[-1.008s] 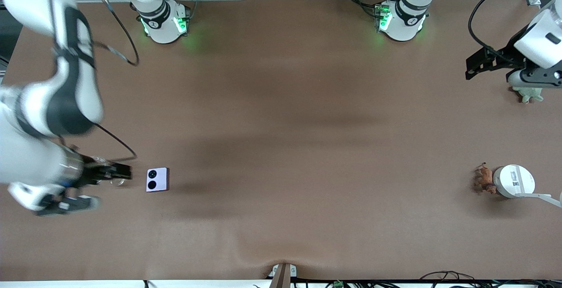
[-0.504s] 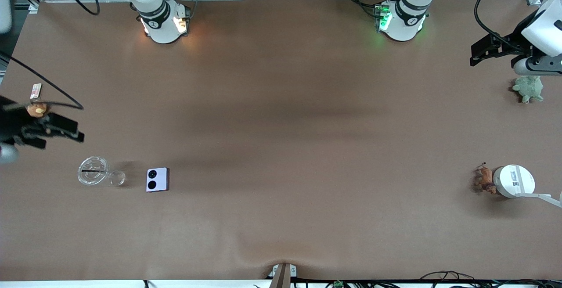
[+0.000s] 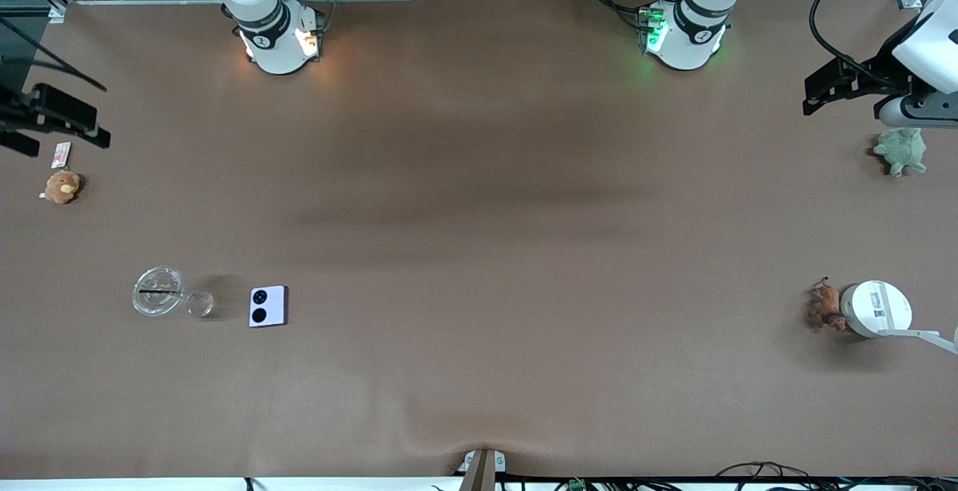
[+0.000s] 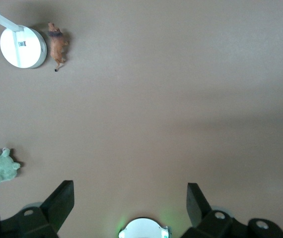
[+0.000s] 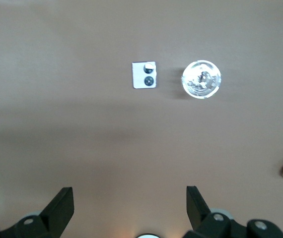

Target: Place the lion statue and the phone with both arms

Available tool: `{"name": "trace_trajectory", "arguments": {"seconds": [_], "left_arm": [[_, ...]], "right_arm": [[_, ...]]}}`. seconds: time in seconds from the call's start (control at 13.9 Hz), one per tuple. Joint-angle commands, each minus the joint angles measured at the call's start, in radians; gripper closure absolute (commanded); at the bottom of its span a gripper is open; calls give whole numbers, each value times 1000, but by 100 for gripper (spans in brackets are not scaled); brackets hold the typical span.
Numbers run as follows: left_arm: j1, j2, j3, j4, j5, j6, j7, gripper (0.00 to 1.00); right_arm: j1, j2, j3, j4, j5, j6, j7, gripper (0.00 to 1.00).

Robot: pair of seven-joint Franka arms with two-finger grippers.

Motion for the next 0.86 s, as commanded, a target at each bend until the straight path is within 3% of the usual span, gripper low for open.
{"name": "trace_trajectory", "arguments": {"seconds": [0.0, 0.22, 0.79], "left_arm": [[-5, 12, -2, 18, 25, 29, 9, 0], [-7, 10, -2, 23, 24, 42, 9, 0], [7, 0, 1, 17, -34, 41, -13, 0]], "right_arm": [[-14, -195, 11, -321, -18, 114, 16, 0], [-16, -258, 11, -418, -21, 134, 19, 0], [-17, -245, 11, -388, -89, 140, 22, 0]]}}
